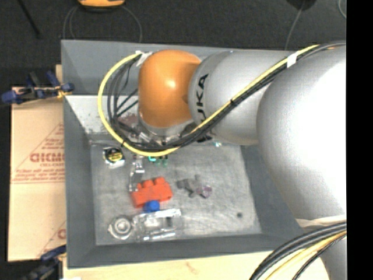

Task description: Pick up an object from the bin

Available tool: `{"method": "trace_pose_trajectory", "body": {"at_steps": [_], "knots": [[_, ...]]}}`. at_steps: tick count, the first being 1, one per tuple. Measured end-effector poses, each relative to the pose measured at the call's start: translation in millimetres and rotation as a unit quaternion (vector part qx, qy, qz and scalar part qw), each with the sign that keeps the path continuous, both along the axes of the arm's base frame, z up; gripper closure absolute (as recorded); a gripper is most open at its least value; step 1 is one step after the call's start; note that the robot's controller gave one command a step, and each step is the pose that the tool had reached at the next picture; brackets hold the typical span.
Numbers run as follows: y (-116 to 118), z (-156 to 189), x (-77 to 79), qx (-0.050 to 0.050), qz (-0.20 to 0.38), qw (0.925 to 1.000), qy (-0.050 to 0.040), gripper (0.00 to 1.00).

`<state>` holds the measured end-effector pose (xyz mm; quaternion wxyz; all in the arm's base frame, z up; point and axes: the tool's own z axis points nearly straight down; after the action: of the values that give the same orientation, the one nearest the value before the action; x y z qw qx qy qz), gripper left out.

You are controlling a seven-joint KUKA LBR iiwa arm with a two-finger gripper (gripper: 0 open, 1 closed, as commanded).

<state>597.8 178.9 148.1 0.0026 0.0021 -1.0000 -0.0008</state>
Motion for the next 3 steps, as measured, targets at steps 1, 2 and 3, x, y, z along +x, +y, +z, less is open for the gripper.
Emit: {"method": "trace_pose_trajectory", "body": {"at_steps": [1,2,3], "knots": [[-52,-60,-32.0,0.001,0.022,0.9997,-0.0069,0.0],[-85,-47,-30.9,0.0,-0.019,0.9998,-0.0058,0.0],[-59,-43,-46.5,0.0,-0.169,0.9856,-0.002,0.0]]}}
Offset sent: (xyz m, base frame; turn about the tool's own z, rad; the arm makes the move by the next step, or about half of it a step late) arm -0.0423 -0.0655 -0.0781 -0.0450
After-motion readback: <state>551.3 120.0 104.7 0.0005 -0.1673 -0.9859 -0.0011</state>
